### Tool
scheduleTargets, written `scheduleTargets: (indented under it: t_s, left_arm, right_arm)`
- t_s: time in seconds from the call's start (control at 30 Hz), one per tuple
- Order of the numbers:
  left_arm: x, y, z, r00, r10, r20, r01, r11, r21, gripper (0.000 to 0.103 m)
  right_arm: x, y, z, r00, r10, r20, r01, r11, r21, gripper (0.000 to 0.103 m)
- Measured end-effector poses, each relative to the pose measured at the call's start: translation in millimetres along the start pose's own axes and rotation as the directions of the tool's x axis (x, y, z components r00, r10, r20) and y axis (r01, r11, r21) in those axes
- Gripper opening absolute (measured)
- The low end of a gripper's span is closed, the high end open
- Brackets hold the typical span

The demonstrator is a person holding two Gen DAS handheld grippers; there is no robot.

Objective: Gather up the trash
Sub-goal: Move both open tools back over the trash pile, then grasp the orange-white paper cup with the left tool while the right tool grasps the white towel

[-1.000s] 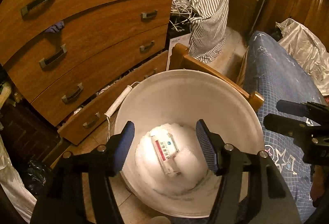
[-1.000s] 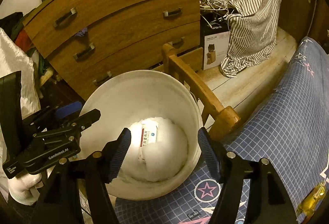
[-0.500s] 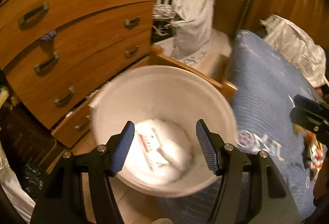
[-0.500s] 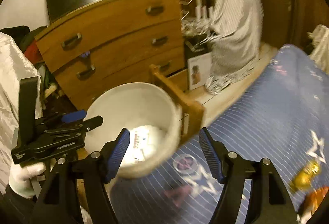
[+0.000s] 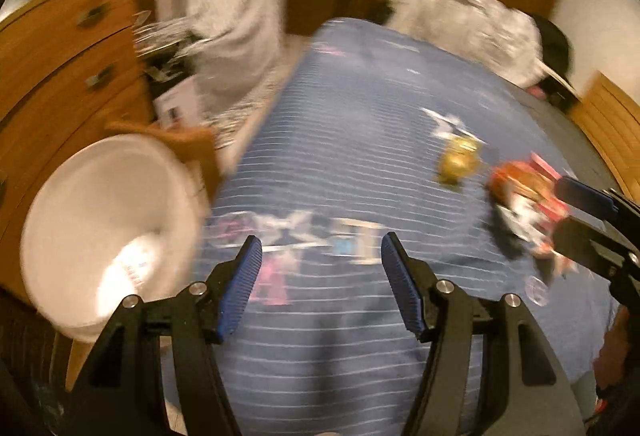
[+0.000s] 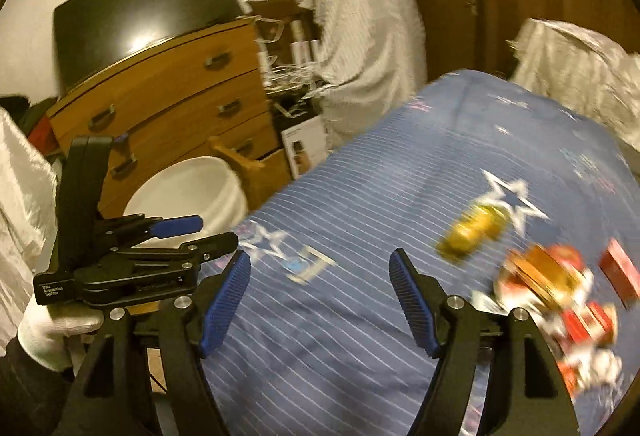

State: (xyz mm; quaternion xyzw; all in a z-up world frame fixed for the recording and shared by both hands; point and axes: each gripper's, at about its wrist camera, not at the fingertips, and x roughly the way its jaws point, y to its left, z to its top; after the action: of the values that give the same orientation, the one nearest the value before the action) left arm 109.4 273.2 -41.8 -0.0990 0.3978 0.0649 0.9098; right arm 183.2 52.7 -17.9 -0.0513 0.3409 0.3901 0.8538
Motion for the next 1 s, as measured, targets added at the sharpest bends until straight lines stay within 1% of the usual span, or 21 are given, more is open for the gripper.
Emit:
scheduleTargets:
  t_s: [0.03,0.07,0.13,0.17,0.2,0.27,0.33,0.37,0.47,0.5,0.53,0.6,0.63,0.7,0.77,0.83,0.9,1.0]
  left_arm:
    - [3.5,-17.3,0.8,1.000,-0.029,-0.004,0.030,0.999,0.037,0.060]
    - [5.8,-33.0,-0.2,0.998,-0.056,-0.008,0.056,0.996,0.069,0.060]
    - [14.8,-74.3,0.3,0.990,-0.138,-0.029,0.141,0.978,0.154,0.062]
    - [17.9,-92.4,-0.6,0.986,-0.164,-0.037,0.168,0.968,0.187,0.064]
    - [23.1,-117.3,-0.9,0.978,-0.203,-0.049,0.209,0.948,0.239,0.065]
    - [31.2,-150.1,-2.4,0.965,-0.253,-0.074,0.263,0.916,0.302,0.065]
    - [43.9,-189.0,-5.3,0.941,-0.316,-0.121,0.338,0.868,0.363,0.066]
    - [50.0,-203.7,-6.7,0.931,-0.336,-0.140,0.364,0.848,0.385,0.066]
    - [73.2,-254.5,-15.6,0.900,-0.375,-0.223,0.436,0.773,0.460,0.067]
    - [77.6,-266.0,-19.7,0.891,-0.381,-0.246,0.453,0.753,0.476,0.067]
    - [83.0,-278.4,-24.6,0.884,-0.381,-0.269,0.467,0.731,0.498,0.067]
    - [93.4,-297.7,-30.7,0.876,-0.372,-0.306,0.482,0.693,0.536,0.067]
    - [98.9,-304.3,-32.8,0.879,-0.357,-0.316,0.477,0.686,0.550,0.067]
    - [106.5,-312.4,-34.6,0.883,-0.338,-0.327,0.468,0.688,0.554,0.067]
    - [114.7,-314.3,-35.7,0.881,-0.327,-0.342,0.470,0.692,0.548,0.067]
    - [122.8,-315.9,-36.0,0.878,-0.317,-0.359,0.473,0.690,0.548,0.066]
    - [124.9,-314.0,-37.9,0.875,-0.305,-0.376,0.475,0.689,0.547,0.064]
    - [130.1,-313.1,-39.3,0.883,-0.290,-0.369,0.460,0.693,0.555,0.057]
  right_arm:
    - [-8.0,-11.6,-7.6,1.000,-0.011,0.005,0.011,1.000,0.016,0.073]
    - [-23.0,-31.8,-20.1,0.999,-0.032,0.011,0.031,0.999,0.043,0.074]
    - [-42.7,-61.6,-40.9,0.998,-0.058,0.014,0.057,0.995,0.086,0.074]
    - [-59.2,-83.9,-57.1,0.996,-0.083,0.018,0.080,0.989,0.121,0.074]
    - [-69.2,-98.2,-68.5,0.995,-0.096,0.019,0.093,0.985,0.145,0.074]
    - [-92.0,-130.4,-95.3,0.990,-0.141,0.016,0.135,0.970,0.200,0.075]
    - [-117.8,-169.0,-126.6,0.982,-0.189,-0.001,0.183,0.948,0.261,0.077]
    - [-121.6,-178.4,-135.2,0.980,-0.201,-0.010,0.196,0.941,0.276,0.078]
    - [-139.4,-222.3,-170.6,0.967,-0.247,-0.057,0.253,0.916,0.312,0.078]
    - [-140.6,-229.1,-178.8,0.966,-0.251,-0.066,0.259,0.914,0.314,0.078]
    - [-143.1,-239.0,-184.7,0.965,-0.253,-0.076,0.264,0.914,0.310,0.078]
    - [-143.3,-253.7,-192.0,0.961,-0.261,-0.094,0.277,0.913,0.299,0.078]
    - [-141.0,-259.2,-192.3,0.961,-0.257,-0.102,0.276,0.915,0.296,0.079]
    - [-135.6,-273.1,-193.2,0.961,-0.254,-0.110,0.275,0.920,0.279,0.079]
    - [-126.5,-288.3,-192.1,0.961,-0.247,-0.122,0.270,0.930,0.248,0.079]
    - [-116.0,-291.3,-185.3,0.963,-0.233,-0.139,0.258,0.942,0.214,0.079]
    - [-102.3,-300.4,-181.3,0.962,-0.219,-0.162,0.245,0.955,0.165,0.079]
    - [-87.2,-310.9,-175.1,0.960,-0.209,-0.184,0.231,0.968,0.103,0.079]
